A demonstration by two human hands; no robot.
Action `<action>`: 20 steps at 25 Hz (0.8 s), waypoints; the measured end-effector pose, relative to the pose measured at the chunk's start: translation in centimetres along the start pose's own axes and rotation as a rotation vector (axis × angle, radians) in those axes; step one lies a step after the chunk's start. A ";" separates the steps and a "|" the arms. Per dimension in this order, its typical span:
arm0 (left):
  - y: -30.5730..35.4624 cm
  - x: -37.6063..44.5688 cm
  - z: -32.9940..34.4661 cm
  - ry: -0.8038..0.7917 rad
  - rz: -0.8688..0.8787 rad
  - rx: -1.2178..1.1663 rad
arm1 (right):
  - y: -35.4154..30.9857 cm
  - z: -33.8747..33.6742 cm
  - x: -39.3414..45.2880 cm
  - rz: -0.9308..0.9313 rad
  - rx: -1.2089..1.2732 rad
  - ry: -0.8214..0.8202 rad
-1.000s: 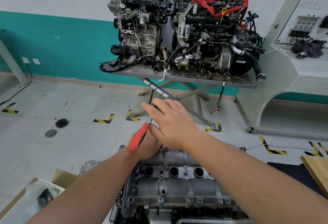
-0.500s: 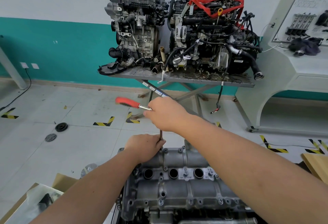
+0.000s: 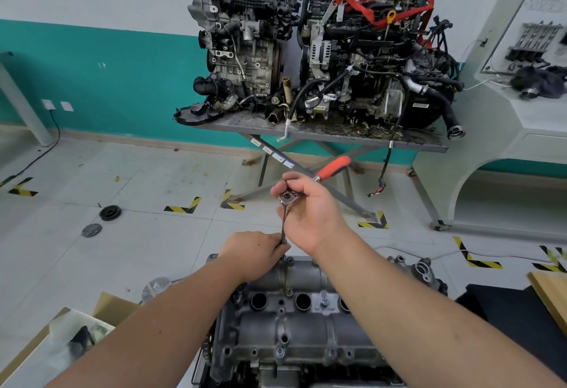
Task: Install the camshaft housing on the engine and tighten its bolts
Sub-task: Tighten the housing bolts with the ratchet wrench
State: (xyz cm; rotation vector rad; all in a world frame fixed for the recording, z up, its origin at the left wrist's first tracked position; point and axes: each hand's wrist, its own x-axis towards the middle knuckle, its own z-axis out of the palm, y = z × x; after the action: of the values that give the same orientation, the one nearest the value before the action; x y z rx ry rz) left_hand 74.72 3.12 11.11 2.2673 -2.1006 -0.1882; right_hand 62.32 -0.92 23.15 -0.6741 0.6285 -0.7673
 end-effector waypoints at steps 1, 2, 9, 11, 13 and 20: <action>0.1 0.0 -0.1 0.000 0.007 0.011 | 0.3 -0.4 -0.1 -0.028 0.033 -0.033; 0.2 0.0 -0.1 -0.002 0.012 0.013 | 0.5 -0.7 -0.2 -0.056 0.045 -0.066; 0.3 0.0 -0.4 -0.014 -0.033 0.005 | 3.6 -2.5 -0.5 -0.854 -0.822 0.013; 0.3 0.0 -0.2 -0.034 -0.042 0.017 | 3.1 -3.2 0.2 -1.288 -1.227 -0.062; 0.1 -0.1 0.1 -0.022 -0.076 -0.147 | 2.2 -3.2 0.6 -1.423 -1.593 -0.118; 0.1 -0.1 -0.3 0.002 0.030 0.020 | -2.0 -0.5 -0.3 -1.168 -2.320 -0.333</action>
State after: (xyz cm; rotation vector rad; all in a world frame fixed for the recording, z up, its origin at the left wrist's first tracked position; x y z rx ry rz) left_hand 74.67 3.19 11.46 2.2439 -2.1441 -0.1649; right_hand 60.99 -1.90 24.39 -3.4139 0.5238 -0.5578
